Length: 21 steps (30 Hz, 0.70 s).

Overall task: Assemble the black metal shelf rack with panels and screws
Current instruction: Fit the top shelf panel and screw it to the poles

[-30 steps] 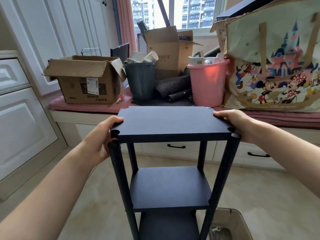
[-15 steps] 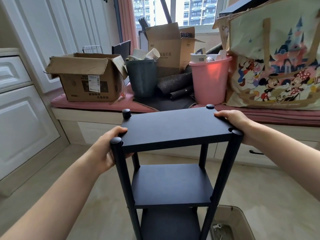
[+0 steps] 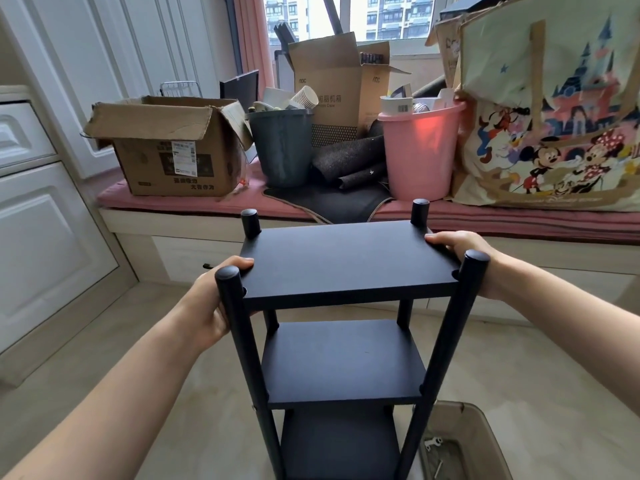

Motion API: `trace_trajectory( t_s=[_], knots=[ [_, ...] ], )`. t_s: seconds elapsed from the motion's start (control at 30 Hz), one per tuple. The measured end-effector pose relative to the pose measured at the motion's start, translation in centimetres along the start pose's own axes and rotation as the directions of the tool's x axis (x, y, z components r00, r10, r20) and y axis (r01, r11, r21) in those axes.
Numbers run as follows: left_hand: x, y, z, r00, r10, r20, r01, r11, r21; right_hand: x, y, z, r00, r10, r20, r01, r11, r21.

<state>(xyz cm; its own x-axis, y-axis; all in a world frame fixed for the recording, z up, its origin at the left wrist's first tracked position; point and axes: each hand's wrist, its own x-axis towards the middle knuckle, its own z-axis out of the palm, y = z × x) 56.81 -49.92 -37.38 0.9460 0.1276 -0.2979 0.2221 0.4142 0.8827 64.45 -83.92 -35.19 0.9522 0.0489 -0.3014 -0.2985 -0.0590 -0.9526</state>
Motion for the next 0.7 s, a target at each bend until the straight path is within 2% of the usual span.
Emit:
trace_trajectory(
  t_s=[0.23, 0.47, 0.7],
  knots=[
    [0.0, -0.5, 0.4, 1.000, 0.014, -0.026, -0.016, 0.999, -0.039, 0.4, 0.9, 0.4, 0.994, -0.052, -0.092, 0.052, 0.999, 0.002],
    [0.2, 0.3, -0.5, 0.999, 0.018, -0.049, -0.016, 0.999, 0.034, -0.2, 1.9, 1.9, 0.994, 0.022, -0.105, 0.004, 0.970, 0.243],
    [1.0, 2.3, -2.9, 0.994, -0.042, -0.097, 0.053, 0.991, 0.123, -1.8, 3.3, 5.1, 0.991, 0.048, -0.125, -0.009, 0.955, 0.296]
  ],
)
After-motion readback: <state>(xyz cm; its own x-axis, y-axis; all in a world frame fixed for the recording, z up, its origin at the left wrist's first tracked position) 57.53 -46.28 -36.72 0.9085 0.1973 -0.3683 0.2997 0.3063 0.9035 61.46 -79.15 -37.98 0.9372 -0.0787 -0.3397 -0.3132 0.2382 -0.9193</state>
